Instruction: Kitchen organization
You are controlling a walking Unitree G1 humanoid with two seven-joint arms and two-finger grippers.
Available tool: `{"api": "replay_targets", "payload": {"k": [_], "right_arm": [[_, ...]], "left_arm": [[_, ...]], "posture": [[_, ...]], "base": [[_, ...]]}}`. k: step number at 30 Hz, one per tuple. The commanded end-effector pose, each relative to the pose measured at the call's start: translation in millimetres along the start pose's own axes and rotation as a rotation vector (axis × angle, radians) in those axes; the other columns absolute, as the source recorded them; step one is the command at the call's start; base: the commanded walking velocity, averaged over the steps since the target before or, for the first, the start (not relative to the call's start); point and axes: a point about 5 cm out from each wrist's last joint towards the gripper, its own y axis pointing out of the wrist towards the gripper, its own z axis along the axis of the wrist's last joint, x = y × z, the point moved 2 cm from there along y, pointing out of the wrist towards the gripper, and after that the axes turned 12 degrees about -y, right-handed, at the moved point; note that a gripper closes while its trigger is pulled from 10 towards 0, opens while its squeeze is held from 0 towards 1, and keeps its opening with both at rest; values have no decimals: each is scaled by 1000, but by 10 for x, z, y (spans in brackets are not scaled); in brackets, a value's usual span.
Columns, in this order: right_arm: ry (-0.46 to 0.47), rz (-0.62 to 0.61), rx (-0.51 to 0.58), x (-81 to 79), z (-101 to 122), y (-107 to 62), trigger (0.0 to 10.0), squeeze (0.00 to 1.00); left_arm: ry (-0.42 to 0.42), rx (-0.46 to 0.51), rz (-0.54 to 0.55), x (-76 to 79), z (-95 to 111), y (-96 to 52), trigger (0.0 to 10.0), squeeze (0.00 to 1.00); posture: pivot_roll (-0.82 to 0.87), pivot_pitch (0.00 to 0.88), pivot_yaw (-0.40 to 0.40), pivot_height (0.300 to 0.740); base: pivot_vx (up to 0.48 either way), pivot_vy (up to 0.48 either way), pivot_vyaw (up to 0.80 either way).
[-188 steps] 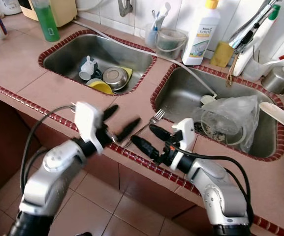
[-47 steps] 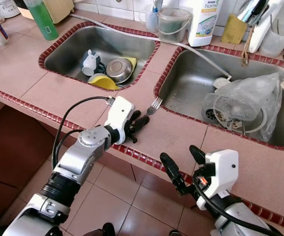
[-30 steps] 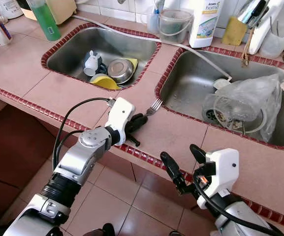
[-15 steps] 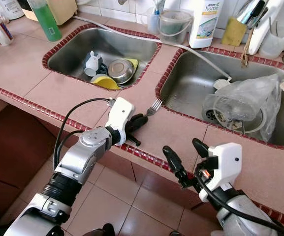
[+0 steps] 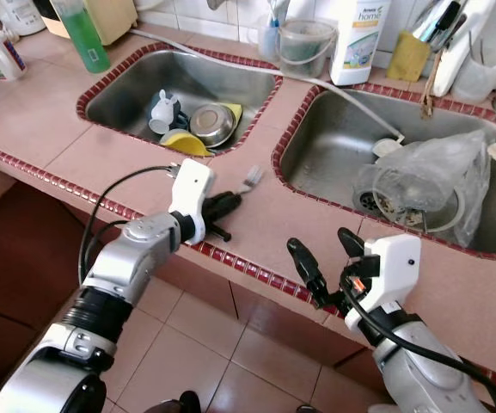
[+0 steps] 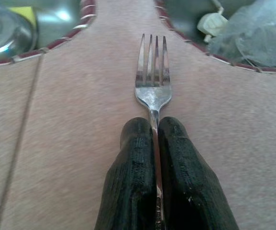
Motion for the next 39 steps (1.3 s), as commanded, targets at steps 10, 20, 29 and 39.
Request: {"api": "replay_targets", "payload": {"k": [10, 20, 29, 39], "right_arm": [[-1, 6, 31, -6, 7, 78, 10000, 0], [-15, -35, 89, 52, 55, 141, 10000, 0], [-31, -85, 129, 108, 88, 177, 10000, 0], [-47, -203, 169, 278, 131, 258, 10000, 0]], "left_arm": [[-29, 63, -35, -14, 176, 10, 0, 0], [-32, 240, -96, 138, 396, 8, 10000, 0], [6, 333, -95, 157, 455, -24, 10000, 0], [1, 454, -165, 338, 570, -53, 10000, 0]], "posture": [[-149, 144, 88, 740], [-154, 121, 92, 740], [-161, 102, 97, 740], [-159, 71, 87, 740]], "base": [[0, 0, 0], [0, 0, 0], [0, 0, 0], [0, 0, 0]]}}
